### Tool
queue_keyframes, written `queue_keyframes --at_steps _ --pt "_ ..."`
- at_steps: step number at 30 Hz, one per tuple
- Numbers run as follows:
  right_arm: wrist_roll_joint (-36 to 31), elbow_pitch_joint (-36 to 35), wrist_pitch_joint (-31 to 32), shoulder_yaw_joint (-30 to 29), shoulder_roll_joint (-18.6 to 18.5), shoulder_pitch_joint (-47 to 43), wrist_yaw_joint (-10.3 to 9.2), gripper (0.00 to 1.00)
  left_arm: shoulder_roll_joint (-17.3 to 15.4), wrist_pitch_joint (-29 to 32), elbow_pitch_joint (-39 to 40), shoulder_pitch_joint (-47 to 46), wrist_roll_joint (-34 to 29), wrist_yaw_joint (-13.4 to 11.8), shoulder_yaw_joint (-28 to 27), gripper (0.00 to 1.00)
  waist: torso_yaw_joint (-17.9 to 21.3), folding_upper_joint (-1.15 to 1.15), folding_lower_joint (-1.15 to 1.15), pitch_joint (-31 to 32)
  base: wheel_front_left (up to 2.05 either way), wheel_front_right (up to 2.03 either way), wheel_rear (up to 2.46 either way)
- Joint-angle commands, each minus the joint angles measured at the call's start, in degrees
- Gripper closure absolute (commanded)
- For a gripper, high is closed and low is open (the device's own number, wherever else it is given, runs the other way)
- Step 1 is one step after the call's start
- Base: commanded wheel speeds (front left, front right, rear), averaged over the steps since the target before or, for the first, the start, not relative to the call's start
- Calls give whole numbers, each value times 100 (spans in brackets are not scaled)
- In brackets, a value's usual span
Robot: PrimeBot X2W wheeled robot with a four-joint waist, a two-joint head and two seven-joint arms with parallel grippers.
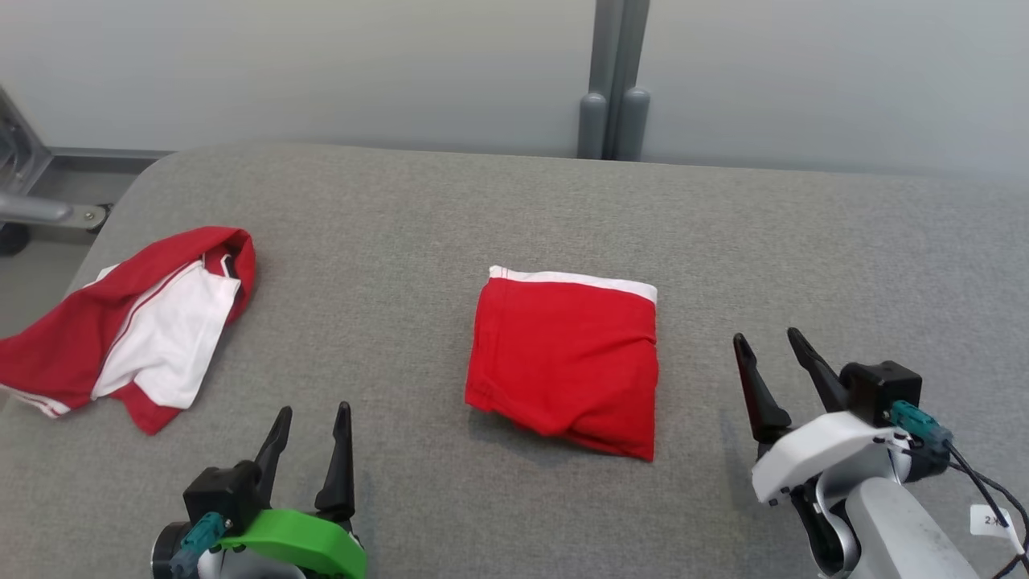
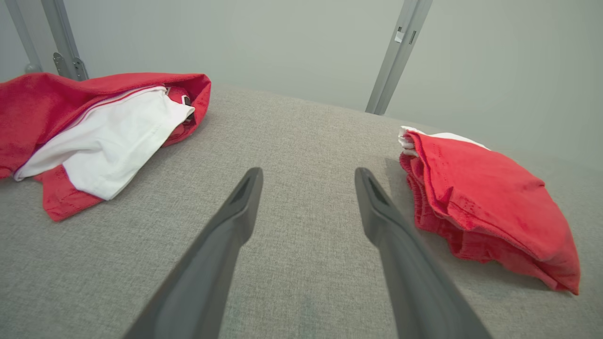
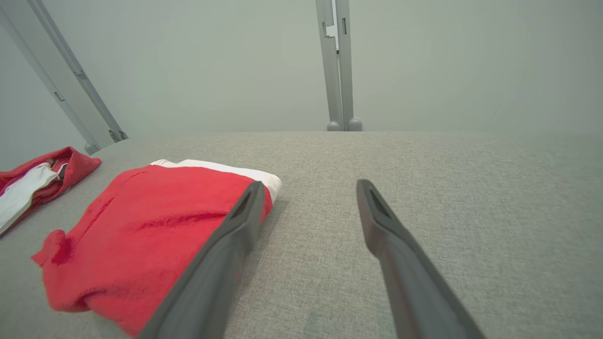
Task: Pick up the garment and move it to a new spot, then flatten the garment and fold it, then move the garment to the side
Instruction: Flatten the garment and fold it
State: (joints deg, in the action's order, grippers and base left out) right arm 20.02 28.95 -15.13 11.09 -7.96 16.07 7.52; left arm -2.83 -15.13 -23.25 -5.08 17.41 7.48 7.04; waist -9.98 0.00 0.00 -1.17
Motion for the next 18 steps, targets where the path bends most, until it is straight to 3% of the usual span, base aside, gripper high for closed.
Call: queue_keyframes --at_steps 1,11,18 --pt "-148 -72 1 -148 37 -153 -7 0 -16 -3 33 130 -65 -14 -74 0 292 0 0 126 0 0 0" --pt "-709 -384 1 -945 329 -836 -7 0 -16 -2 192 336 -589 -43 -434 0 698 0 0 246 0 0 0" --pt "-781 -532 1 -1052 464 -1060 -7 0 -16 -2 309 545 -744 -41 -596 0 917 0 0 356 0 0 0"
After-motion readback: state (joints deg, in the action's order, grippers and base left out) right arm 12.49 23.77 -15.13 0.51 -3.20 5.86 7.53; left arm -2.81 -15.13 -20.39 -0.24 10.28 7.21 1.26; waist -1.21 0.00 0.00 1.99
